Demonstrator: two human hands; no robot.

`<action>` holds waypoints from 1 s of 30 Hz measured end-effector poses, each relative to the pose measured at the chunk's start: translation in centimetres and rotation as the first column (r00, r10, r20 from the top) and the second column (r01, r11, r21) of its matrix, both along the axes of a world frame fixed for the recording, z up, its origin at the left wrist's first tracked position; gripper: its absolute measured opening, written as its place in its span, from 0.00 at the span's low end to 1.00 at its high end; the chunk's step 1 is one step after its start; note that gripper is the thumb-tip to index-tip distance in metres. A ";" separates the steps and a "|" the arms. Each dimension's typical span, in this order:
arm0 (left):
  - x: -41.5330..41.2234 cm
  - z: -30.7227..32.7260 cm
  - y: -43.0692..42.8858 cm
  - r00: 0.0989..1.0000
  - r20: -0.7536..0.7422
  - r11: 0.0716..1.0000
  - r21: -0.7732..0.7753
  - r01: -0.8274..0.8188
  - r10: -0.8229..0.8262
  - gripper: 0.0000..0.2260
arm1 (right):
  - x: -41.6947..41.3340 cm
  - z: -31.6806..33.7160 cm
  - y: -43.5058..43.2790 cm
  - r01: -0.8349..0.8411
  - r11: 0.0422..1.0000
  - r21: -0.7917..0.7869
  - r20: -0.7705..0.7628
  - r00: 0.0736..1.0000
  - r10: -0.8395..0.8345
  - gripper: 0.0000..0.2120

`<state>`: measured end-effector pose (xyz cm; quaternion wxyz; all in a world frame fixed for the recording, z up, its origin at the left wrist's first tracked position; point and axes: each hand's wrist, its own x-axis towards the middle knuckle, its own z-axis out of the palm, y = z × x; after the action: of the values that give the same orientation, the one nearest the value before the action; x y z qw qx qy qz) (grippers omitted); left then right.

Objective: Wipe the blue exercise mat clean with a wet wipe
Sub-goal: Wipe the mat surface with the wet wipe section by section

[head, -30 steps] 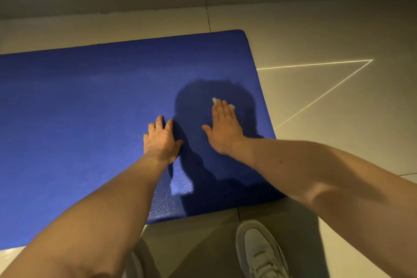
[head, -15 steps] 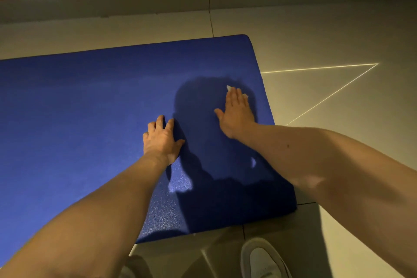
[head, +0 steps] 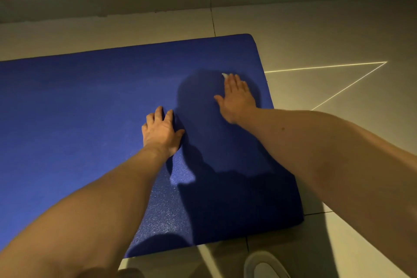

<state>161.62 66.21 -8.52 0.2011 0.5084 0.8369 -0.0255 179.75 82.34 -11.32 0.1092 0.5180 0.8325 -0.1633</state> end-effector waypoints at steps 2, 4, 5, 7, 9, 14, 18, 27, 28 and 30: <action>-0.1 0.0 0.5 1.000 0.002 1.000 0.002 -0.001 0.001 0.32 | -1.6 0.1 -0.7 0.042 0.999 -0.009 -0.013 0.999 -0.042 0.38; -0.3 0.0 1.2 1.000 0.008 1.000 0.022 -0.008 0.008 0.32 | -3.6 0.0 -2.7 -0.052 0.999 -0.016 -0.077 0.996 0.050 0.38; -0.4 0.0 1.5 1.000 0.007 0.999 0.034 -0.010 0.010 0.32 | -4.4 0.0 -3.6 -0.141 0.990 -0.019 -0.094 0.986 0.139 0.37; -0.6 -0.1 2.1 1.000 -0.002 0.999 0.050 -0.007 0.007 0.32 | -4.9 -0.2 -4.1 -0.280 0.960 -0.020 -0.080 0.957 0.277 0.35; -0.8 -0.3 2.7 1.000 -0.012 0.998 0.058 0.000 0.001 0.32 | -4.4 -0.2 -2.9 -0.322 0.947 0.005 -0.071 0.944 0.321 0.35; -1.0 -0.4 3.8 1.000 -0.002 0.998 0.059 -0.003 0.003 0.32 | -2.1 -0.2 3.6 -0.067 0.998 0.021 -0.046 0.997 0.068 0.36; -1.6 -0.6 4.5 1.000 -0.001 0.999 0.051 -0.006 0.007 0.32 | -4.0 0.1 4.1 0.066 0.998 0.002 -0.005 0.998 -0.066 0.37; -2.6 -1.0 6.9 1.000 -0.011 0.993 0.119 -0.015 0.016 0.32 | -5.6 0.0 4.8 -0.207 0.978 0.022 -0.091 0.974 0.209 0.34; -2.7 -1.0 7.1 1.000 -0.008 0.993 0.119 -0.018 0.019 0.32 | -4.9 0.0 6.0 -0.162 0.986 0.033 -0.078 0.983 0.165 0.34; -2.8 -1.1 7.5 1.000 -0.007 0.995 0.100 -0.019 0.020 0.33 | -4.2 0.1 8.3 -0.053 0.998 0.045 -0.009 0.999 0.053 0.35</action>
<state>158.80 73.71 -9.58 0.1724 0.5097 0.8427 0.0166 175.59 90.67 -11.22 0.0978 0.4972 0.8500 -0.1440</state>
